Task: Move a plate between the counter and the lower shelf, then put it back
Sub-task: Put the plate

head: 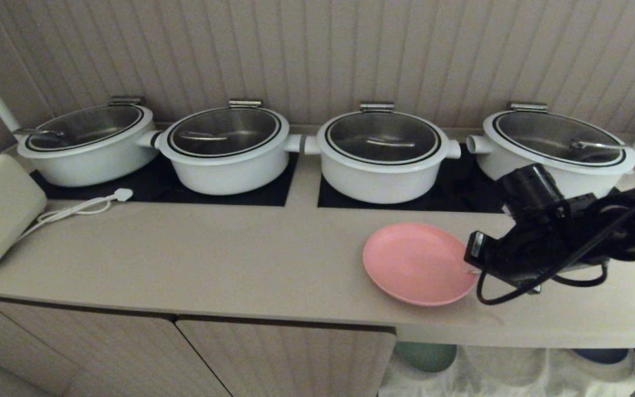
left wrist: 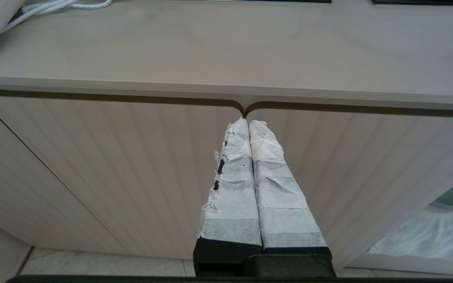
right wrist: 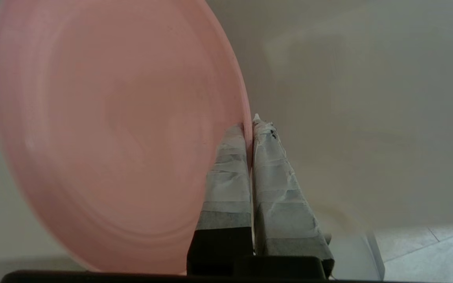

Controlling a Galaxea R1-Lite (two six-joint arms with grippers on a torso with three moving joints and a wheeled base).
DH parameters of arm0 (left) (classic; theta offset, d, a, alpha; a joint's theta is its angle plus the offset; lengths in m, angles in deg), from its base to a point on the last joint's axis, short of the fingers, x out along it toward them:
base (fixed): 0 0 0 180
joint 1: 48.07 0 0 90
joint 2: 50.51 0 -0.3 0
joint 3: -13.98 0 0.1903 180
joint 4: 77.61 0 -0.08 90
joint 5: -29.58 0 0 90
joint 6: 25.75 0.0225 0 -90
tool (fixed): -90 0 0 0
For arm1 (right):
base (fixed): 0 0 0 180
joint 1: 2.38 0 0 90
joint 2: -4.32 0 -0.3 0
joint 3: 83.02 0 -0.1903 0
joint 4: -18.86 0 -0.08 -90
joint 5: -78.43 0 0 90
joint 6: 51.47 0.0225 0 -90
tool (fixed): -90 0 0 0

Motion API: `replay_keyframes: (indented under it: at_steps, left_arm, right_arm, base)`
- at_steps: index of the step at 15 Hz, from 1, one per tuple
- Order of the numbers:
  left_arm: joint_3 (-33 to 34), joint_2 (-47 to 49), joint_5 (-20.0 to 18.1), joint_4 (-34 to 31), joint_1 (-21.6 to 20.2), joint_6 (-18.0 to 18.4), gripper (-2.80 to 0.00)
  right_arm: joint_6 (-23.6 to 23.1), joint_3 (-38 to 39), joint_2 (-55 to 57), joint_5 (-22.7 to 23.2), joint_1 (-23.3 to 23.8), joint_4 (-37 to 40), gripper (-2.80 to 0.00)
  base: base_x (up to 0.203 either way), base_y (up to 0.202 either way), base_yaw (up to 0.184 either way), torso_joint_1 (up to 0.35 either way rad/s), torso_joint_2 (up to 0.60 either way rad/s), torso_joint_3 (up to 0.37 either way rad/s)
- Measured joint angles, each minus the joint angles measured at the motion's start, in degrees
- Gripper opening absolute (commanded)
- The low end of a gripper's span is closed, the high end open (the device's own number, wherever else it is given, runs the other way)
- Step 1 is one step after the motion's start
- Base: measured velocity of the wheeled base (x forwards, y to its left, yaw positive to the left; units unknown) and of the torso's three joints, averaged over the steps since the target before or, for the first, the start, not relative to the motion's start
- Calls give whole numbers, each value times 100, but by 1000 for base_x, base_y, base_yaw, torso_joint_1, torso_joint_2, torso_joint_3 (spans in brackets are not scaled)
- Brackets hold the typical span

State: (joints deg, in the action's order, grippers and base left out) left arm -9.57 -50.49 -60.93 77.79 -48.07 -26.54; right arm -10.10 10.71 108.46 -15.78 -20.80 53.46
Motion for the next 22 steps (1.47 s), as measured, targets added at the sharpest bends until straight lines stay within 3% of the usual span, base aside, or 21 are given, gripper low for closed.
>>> replay_keyframes:
  at_steps: [11, 12, 22]
  left_arm:
    - [0, 0, 2, 2, 0, 1, -280]
    - [0, 0, 0, 2, 0, 1, -280]
    - [0, 0, 2, 2, 0, 1, -280]
  right_arm:
    - [201, -682, 840, -5, 7, -79, -280]
    - [207, -717, 862, 1, 8, -64, 0]
    - [189, -1116, 963, -27, 36, -7, 0]
  base:
    - [0, 0, 0, 0, 0, 0]
    - [0, 0, 0, 0, 0, 0]
    - [0, 0, 0, 0, 0, 0]
